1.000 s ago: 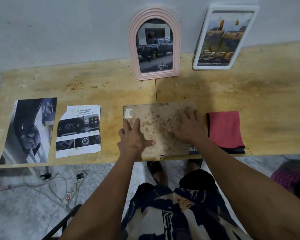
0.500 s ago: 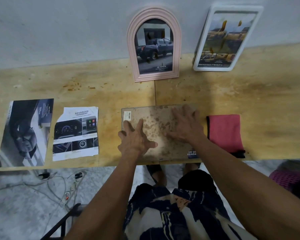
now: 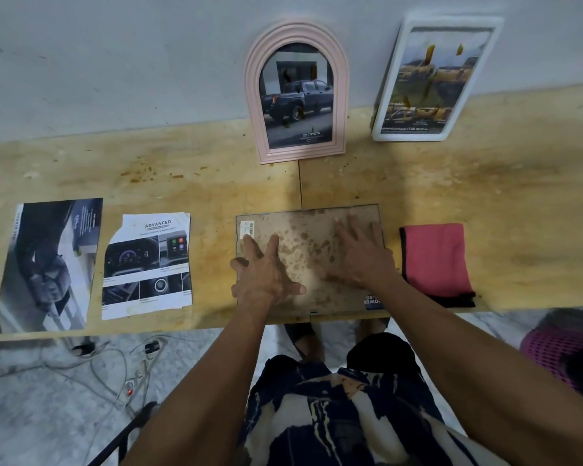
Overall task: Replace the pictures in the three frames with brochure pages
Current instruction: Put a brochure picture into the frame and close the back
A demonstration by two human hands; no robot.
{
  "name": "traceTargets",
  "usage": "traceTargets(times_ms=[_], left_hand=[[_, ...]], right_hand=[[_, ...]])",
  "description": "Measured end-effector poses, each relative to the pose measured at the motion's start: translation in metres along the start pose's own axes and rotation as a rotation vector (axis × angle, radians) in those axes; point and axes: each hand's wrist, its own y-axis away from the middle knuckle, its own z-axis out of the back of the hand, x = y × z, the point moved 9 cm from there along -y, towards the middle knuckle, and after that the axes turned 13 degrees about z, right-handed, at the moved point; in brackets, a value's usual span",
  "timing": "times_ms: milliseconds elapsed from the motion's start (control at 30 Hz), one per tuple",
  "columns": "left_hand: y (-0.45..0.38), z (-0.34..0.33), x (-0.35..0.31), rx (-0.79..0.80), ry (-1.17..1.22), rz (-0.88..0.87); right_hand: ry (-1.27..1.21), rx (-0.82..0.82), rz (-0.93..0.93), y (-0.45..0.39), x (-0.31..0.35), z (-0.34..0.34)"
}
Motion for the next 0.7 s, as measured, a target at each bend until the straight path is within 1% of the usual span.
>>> traceTargets(times_ms=[100,233,333,433,600,667,700], left_hand=[[0.003,0.000,0.005,0.029,-0.055,-0.008],[0.003,-0.001,0.006,-0.010,-0.087,-0.055],[0.005,-0.002,0.008,-0.059,-0.095,-0.096],[0.007,-0.003,0.011,-0.079,-0.087,-0.100],[0.004,-0.005,0.020,-0.080,-0.031,-0.125],[0.003,0.000,0.027,-0.122,0.053,-0.150],[0.003,0.005,0.032,-0.156,0.139,-0.159]], right_hand=[[0.045,0.018,0.072,0.013,0.001,-0.005],[0.107,-0.006,0.138,0.040,0.002,-0.022],[0.145,-0.045,0.146,0.046,-0.002,-0.027],[0.134,-0.065,0.133,0.048,0.000,-0.023],[0.061,-0.096,0.156,0.050,0.000,-0.014],[-0.001,-0.116,0.148,0.052,-0.005,-0.009],[-0.050,-0.147,0.125,0.053,-0.009,-0.007]])
